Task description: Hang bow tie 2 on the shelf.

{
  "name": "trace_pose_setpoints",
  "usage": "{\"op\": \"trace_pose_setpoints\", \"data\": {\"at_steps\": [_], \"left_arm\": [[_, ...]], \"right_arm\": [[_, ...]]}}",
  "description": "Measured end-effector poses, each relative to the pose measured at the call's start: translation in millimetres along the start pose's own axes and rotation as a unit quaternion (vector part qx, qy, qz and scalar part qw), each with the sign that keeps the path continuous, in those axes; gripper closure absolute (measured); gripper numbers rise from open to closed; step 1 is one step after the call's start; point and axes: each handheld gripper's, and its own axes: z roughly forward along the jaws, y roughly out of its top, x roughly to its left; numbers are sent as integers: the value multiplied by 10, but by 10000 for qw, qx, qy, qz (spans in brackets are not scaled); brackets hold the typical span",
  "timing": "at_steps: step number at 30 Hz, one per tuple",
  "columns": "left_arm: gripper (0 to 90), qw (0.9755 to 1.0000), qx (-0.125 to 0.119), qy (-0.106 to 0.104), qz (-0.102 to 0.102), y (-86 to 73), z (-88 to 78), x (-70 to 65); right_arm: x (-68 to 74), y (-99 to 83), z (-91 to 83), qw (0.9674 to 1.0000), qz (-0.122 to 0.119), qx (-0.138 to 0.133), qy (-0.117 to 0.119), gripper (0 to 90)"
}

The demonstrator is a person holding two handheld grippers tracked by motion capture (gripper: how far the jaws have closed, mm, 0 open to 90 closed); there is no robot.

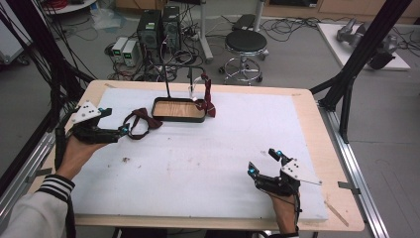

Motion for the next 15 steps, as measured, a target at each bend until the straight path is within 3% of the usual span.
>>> {"op": "trace_pose_setpoints", "data": {"at_steps": [15], "left_arm": [[144, 9985, 483, 176, 205, 233, 267, -77]], "right_arm": [[1, -113, 38, 10000, -16, 60, -32, 121]]}}
